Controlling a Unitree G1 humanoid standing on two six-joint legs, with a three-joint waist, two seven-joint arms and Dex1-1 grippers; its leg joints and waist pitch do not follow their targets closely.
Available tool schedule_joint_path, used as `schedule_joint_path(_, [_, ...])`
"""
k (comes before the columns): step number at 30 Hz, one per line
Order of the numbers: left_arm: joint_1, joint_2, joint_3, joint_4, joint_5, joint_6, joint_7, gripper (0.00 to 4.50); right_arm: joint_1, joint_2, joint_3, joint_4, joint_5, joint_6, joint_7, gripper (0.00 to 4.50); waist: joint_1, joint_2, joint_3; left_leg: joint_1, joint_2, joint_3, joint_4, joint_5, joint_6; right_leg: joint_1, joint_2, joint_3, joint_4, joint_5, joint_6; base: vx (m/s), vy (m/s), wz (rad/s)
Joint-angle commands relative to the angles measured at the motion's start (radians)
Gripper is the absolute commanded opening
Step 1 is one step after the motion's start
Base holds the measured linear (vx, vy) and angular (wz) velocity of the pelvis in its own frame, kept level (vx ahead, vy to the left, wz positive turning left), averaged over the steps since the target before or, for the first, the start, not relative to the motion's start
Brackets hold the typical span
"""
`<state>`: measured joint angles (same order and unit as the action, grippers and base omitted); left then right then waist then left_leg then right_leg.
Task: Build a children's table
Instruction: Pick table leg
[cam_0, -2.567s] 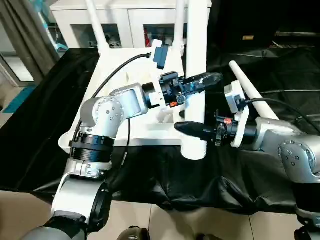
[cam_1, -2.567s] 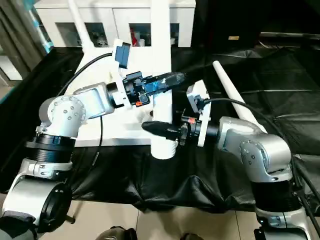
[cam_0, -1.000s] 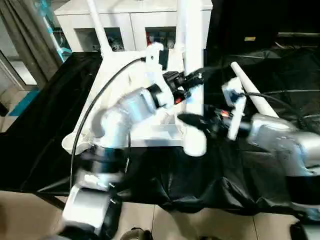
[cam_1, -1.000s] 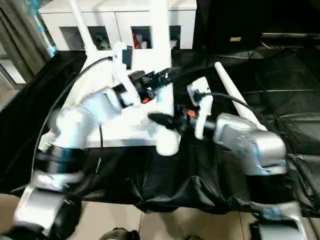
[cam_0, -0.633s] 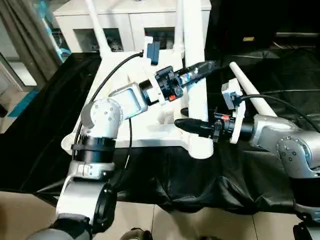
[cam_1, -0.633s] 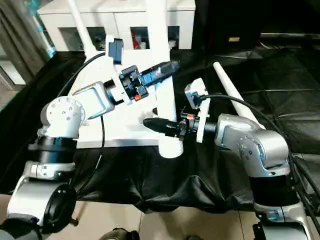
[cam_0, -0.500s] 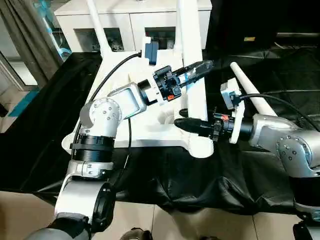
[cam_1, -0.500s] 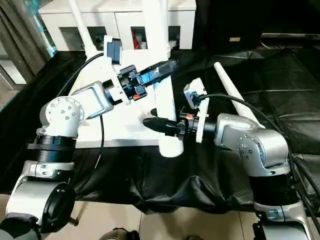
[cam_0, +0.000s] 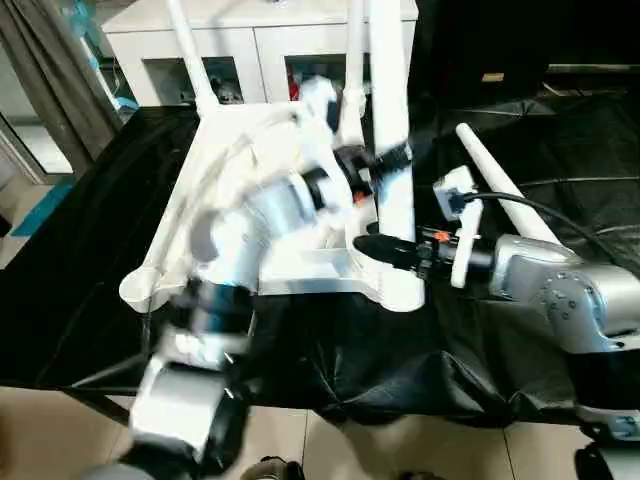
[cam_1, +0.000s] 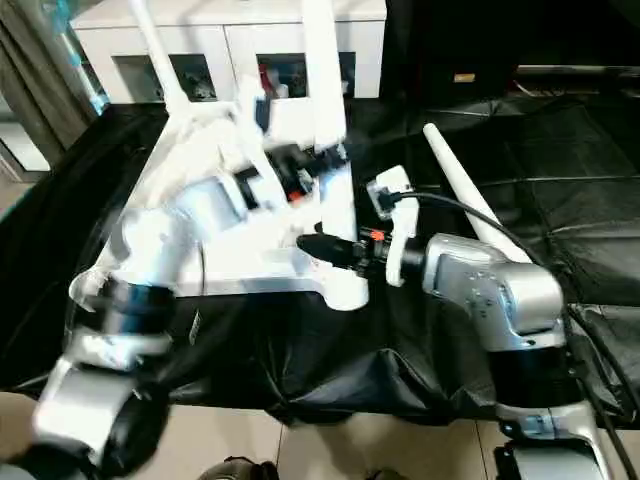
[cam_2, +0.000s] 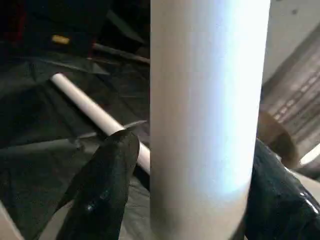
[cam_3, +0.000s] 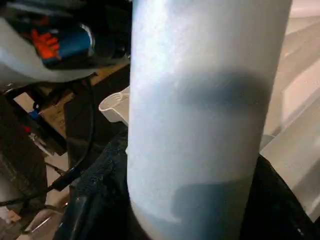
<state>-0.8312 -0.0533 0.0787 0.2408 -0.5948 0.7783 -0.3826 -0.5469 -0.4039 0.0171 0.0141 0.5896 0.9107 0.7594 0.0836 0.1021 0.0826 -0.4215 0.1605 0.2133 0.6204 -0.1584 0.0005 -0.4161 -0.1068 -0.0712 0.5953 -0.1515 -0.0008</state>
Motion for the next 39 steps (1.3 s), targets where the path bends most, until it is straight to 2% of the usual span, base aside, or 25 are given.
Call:
schedule_joint_path(1, [0.013, 0.0, 0.004, -0.007, 0.025, -0.006, 0.053, 2.63, -0.029, 0.007, -0.006, -0.015, 0.0, -0.019, -0.009, 1.93, -0.004, -0.033, -0.092, 0.035, 0.053, -0.04, -0.066, -0.177, 0.079, 0.048, -0.041, 0.028, -0.08, -0.342, -0.154, 0.0, 0.0, 0.0])
schedule_joint_path(2, [0.013, 0.0, 0.004, -0.007, 0.025, -0.006, 0.053, 2.63, -0.029, 0.007, -0.006, -0.015, 0.0, -0.019, -0.009, 1.93, -0.004, -0.038, -0.092, 0.035, 0.053, -0.04, -0.067, -0.177, 0.078, 0.048, -0.041, 0.028, -0.081, -0.345, -0.152, 0.0, 0.0, 0.0])
schedule_joint_path(3, [0.01, -0.008, 0.016, -0.007, 0.026, -0.014, 0.071, 2.61, -0.033, 0.01, -0.006, -0.011, -0.002, -0.023, -0.011, 1.93, -0.003, -0.035, -0.092, 0.035, 0.053, -0.04, -0.067, -0.183, 0.074, 0.047, -0.041, 0.028, -0.081, -0.354, -0.149, 0.0, 0.0, 0.0])
schedule_joint_path(7, [0.004, -0.011, 0.023, -0.021, 0.047, -0.054, 0.094, 2.22, -0.043, 0.018, -0.004, 0.006, -0.024, -0.046, -0.019, 1.93, -0.004, -0.04, -0.092, 0.033, 0.052, -0.04, -0.067, -0.179, 0.077, 0.048, -0.042, 0.028, -0.083, -0.354, -0.14, 0.0, 0.0, 0.0])
schedule_joint_path(10, [0.008, -0.001, 0.012, -0.03, 0.048, -0.077, 0.059, 2.08, -0.043, 0.022, -0.004, 0.009, -0.017, -0.066, -0.001, 1.93, -0.002, -0.039, -0.095, 0.033, 0.053, -0.041, -0.066, -0.167, 0.081, 0.048, -0.043, 0.029, -0.08, -0.35, -0.138, 0.0, 0.0, 0.0])
schedule_joint_path(11, [0.01, 0.003, 0.009, -0.04, 0.041, -0.077, 0.043, 1.95, -0.041, 0.02, -0.007, 0.006, -0.004, -0.052, 0.006, 2.49, -0.002, -0.039, -0.095, 0.033, 0.054, -0.041, -0.066, -0.161, 0.084, 0.047, -0.042, 0.029, -0.079, -0.339, -0.141, 0.0, 0.0, 0.0])
schedule_joint_path(13, [0.01, 0.004, 0.008, -0.041, 0.039, -0.076, 0.041, 1.93, -0.04, 0.019, -0.007, 0.005, -0.003, -0.051, 0.006, 2.63, -0.002, -0.037, -0.095, 0.033, 0.053, -0.04, -0.065, -0.157, 0.09, 0.047, -0.042, 0.029, -0.078, -0.328, -0.147, 0.0, 0.0, 0.0])
schedule_joint_path(14, [0.008, 0.007, 0.007, -0.053, 0.018, -0.065, 0.016, 1.92, -0.036, 0.008, -0.005, 0.0, 0.0, -0.046, 0.016, 2.69, -0.001, -0.04, -0.097, 0.033, 0.053, -0.039, -0.064, -0.155, 0.092, 0.048, -0.042, 0.029, -0.077, -0.327, -0.15, 0.0, 0.0, 0.0])
schedule_joint_path(16, [0.004, 0.014, 0.0, -0.062, 0.004, -0.048, -0.003, 1.86, -0.031, -0.007, -0.003, -0.007, -0.004, -0.05, 0.028, 3.05, 0.0, -0.038, -0.096, 0.033, 0.053, -0.04, -0.065, -0.156, 0.089, 0.048, -0.042, 0.029, -0.077, -0.332, -0.15, 0.0, 0.0, 0.0])
schedule_joint_path(18, [0.002, 0.02, -0.007, -0.063, 0.001, -0.043, -0.015, 1.86, -0.029, -0.016, -0.002, -0.01, -0.004, -0.049, 0.039, 3.09, 0.0, -0.038, -0.096, 0.035, 0.053, -0.039, -0.065, -0.163, 0.084, 0.047, -0.041, 0.029, -0.077, -0.339, -0.149, 0.0, 0.0, 0.0])
schedule_joint_path(19, [0.001, 0.037, -0.033, -0.065, 0.005, -0.031, -0.052, 1.86, -0.021, -0.046, 0.005, -0.019, 0.002, -0.038, 0.074, 3.19, -0.001, -0.043, -0.099, 0.036, 0.054, -0.038, -0.064, -0.16, 0.083, 0.049, -0.041, 0.03, -0.076, -0.334, -0.151, 0.0, 0.0, 0.0])
schedule_joint_path(22, [0.002, 0.057, -0.064, -0.073, 0.009, -0.014, -0.101, 1.86, -0.01, -0.086, 0.014, -0.029, 0.013, -0.021, 0.118, 3.21, 0.007, -0.041, -0.103, 0.037, 0.056, -0.038, -0.062, -0.139, 0.09, 0.049, -0.044, 0.032, -0.071, -0.311, -0.157, 0.0, 0.0, 0.0])
schedule_joint_path(24, [0.0, 0.064, -0.073, -0.075, 0.007, -0.007, -0.12, 1.86, -0.01, -0.098, 0.014, -0.024, 0.017, -0.014, 0.128, 3.21, 0.005, -0.042, -0.102, 0.033, 0.054, -0.038, -0.061, -0.133, 0.093, 0.05, -0.043, 0.031, -0.069, -0.298, -0.165, 0.0, 0.0, 0.0])
schedule_joint_path(28, [-0.003, 0.074, -0.084, -0.078, -0.017, 0.012, -0.165, 1.86, -0.014, -0.111, 0.017, -0.011, 0.019, -0.001, 0.143, 3.21, 0.006, -0.046, -0.104, 0.033, 0.054, -0.037, -0.059, -0.141, 0.091, 0.052, -0.046, 0.03, -0.072, -0.325, -0.168, 0.0, 0.0, 0.0])
schedule_joint_path(33, [-0.005, 0.068, -0.075, -0.083, -0.046, 0.033, -0.177, 1.86, -0.012, -0.116, 0.028, -0.017, 0.028, 0.011, 0.163, 3.21, 0.005, -0.044, -0.105, 0.034, 0.054, -0.037, -0.057, -0.138, 0.091, 0.052, -0.044, 0.03, -0.07, -0.312, -0.175, 0.0, 0.0, 0.0])
schedule_joint_path(39, [-0.01, 0.069, -0.07, -0.08, -0.058, 0.048, -0.199, 1.86, 0.015, -0.131, 0.071, -0.051, 0.023, 0.036, 0.195, 3.21, 0.007, -0.044, -0.105, 0.034, 0.055, -0.038, -0.058, -0.144, 0.09, 0.052, -0.044, 0.03, -0.07, -0.308, -0.177, 0.0, 0.0, 0.0])
